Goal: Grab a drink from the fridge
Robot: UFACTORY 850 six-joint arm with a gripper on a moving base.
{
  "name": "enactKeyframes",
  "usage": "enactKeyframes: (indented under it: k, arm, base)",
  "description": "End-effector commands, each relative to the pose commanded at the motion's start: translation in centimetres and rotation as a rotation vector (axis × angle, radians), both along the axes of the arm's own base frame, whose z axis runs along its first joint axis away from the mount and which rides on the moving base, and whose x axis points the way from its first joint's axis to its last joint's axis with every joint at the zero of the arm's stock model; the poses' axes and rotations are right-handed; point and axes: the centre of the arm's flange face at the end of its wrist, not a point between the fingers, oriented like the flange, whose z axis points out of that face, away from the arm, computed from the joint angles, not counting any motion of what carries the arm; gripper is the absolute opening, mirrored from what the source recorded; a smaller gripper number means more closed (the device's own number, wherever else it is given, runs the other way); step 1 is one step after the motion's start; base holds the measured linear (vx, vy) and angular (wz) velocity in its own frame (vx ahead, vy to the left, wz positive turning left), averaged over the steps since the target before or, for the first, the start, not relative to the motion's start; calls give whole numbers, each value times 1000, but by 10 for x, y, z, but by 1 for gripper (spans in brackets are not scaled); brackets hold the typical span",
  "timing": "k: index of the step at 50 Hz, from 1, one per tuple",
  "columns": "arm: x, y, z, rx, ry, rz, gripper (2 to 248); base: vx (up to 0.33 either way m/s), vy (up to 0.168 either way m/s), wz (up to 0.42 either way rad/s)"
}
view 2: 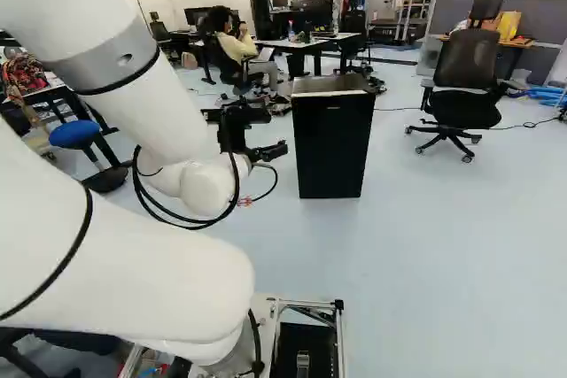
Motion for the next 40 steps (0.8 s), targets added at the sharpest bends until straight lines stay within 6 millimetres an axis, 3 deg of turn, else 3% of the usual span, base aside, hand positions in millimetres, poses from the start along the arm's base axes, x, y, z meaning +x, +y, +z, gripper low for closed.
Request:
enactKeyframes:
  k: [40]
  arm:
    - [0,0,0,0,0,0,247]
  base:
    - [77,0,-3]
